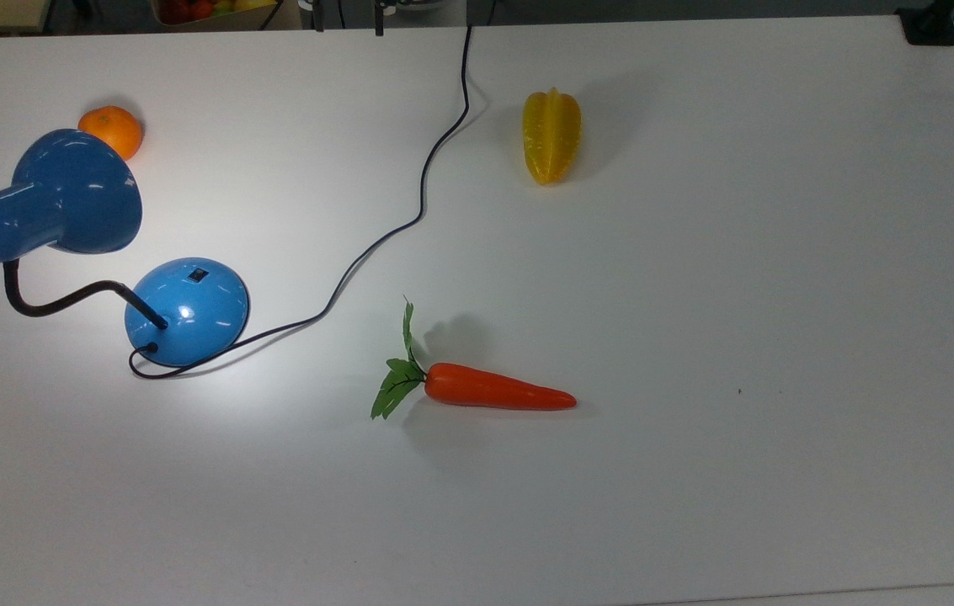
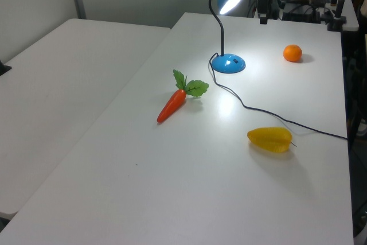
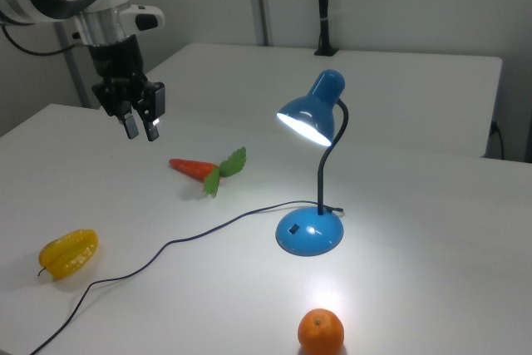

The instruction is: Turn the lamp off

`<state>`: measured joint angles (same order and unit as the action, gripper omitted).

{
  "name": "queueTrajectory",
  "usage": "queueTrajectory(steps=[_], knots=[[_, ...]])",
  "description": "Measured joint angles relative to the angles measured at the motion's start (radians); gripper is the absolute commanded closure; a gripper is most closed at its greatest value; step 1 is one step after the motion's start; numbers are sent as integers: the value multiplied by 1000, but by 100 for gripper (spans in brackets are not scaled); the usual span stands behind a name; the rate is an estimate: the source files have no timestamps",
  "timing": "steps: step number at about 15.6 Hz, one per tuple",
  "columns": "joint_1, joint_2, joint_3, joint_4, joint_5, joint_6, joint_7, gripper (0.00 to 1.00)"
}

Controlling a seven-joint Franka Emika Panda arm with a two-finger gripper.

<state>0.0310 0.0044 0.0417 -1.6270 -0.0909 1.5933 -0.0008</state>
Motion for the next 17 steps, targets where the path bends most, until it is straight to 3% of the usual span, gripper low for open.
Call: queueTrajectory(steps=[12, 17], knots=[[-23, 0, -5, -13, 0, -1, -37, 100], [-60, 3, -7, -132, 3, 94, -24, 100]])
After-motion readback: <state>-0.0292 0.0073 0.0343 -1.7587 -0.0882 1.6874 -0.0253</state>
